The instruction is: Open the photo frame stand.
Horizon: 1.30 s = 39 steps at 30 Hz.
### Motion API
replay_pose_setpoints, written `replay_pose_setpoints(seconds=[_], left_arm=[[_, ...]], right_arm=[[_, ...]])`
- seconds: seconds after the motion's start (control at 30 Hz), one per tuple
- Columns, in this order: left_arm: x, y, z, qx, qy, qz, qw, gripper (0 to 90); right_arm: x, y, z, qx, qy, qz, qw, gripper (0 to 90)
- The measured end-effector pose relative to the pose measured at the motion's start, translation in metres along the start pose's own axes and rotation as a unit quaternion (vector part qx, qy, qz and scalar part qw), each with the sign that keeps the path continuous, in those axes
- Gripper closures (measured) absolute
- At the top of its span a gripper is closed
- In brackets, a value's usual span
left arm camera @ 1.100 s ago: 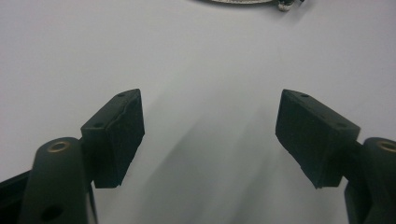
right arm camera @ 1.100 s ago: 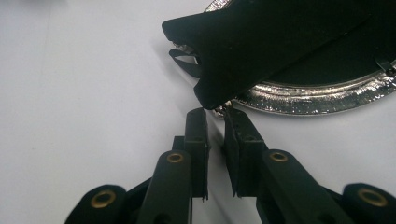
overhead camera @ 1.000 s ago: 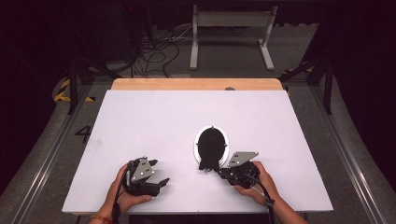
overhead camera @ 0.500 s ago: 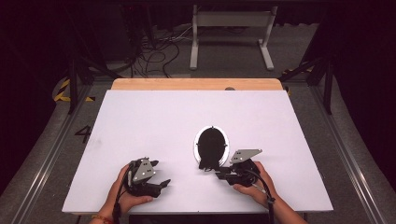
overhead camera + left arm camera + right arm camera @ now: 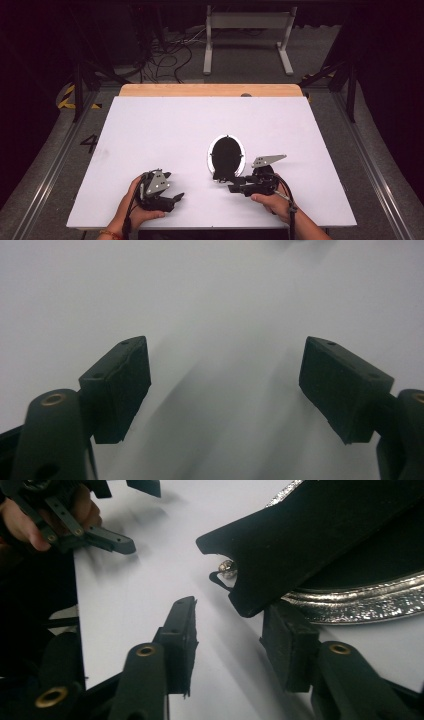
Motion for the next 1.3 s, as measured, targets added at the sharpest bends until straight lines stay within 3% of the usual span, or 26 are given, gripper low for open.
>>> replay_pose_setpoints(seconds=[0.27,0.43,0.53,0.63,0.77,1.03,1.3], left_arm=[[-0.001,-0.001,0.001,-0.003,0.006,0.003,1.0,20.3],[-0.002,-0.002,0.002,-0.006,0.009,0.002,0.9999,19.4],[-0.003,-0.002,0.001,-0.006,0.008,0.003,0.9999,19.1],[-0.005,-0.003,-0.003,-0.012,0.011,0.008,0.9998,18.7],[-0.012,-0.008,-0.013,-0.028,0.019,0.021,0.9992,19.5],[-0.027,-0.015,-0.037,-0.068,0.028,0.034,0.9967,23.9],[-0.047,-0.014,-0.049,-0.062,0.026,0.04,0.9969,26.7]], right_arm=[[0.0,0.003,0.0,-0.003,0.002,-0.012,0.9999,49.6],[0.002,0.0,0.0,-0.014,-0.004,-0.008,0.9999,52.6],[0.003,-0.003,-0.002,-0.041,-0.017,-0.016,0.9989,57.1],[0.005,-0.008,-0.005,-0.08,-0.036,-0.031,0.9957,61.9],[0.007,-0.015,-0.01,-0.116,-0.054,-0.034,0.9912,60.8],[0.002,-0.017,-0.013,-0.143,-0.052,-0.039,0.9875,58.3],[-0.002,-0.021,-0.016,-0.172,-0.054,-0.045,0.9827,57.4]])
Point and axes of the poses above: each handheld gripper's, and its own axes: x roughly backward along the jaws, z roughly out of its underside, y roughly to its left, the point moved 9 cm from there along -x, roughly forward along the jaws, and after that the axes turned 6 degrees about -x, right-handed, at the moved point
